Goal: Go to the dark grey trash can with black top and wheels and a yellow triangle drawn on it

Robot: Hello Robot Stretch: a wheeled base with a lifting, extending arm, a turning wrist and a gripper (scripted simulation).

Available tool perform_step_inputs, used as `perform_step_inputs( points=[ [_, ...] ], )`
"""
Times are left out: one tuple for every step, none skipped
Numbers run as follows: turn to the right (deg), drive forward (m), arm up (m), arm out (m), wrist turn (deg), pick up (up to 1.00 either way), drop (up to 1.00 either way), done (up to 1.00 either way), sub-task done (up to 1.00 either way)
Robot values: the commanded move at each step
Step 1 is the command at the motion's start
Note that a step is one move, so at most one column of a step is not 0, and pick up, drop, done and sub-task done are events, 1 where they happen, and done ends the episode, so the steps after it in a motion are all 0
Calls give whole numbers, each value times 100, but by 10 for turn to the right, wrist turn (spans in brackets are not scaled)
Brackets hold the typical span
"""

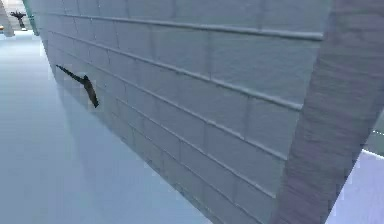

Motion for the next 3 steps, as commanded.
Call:
perform_step_inputs(
  points=[
    [-390,0,0,0,0,0,0,0,0],
    [0,100,0,0,0,0,0,0,0],
    [0,100,0,0,0,0,0,0,0]
  ],
)
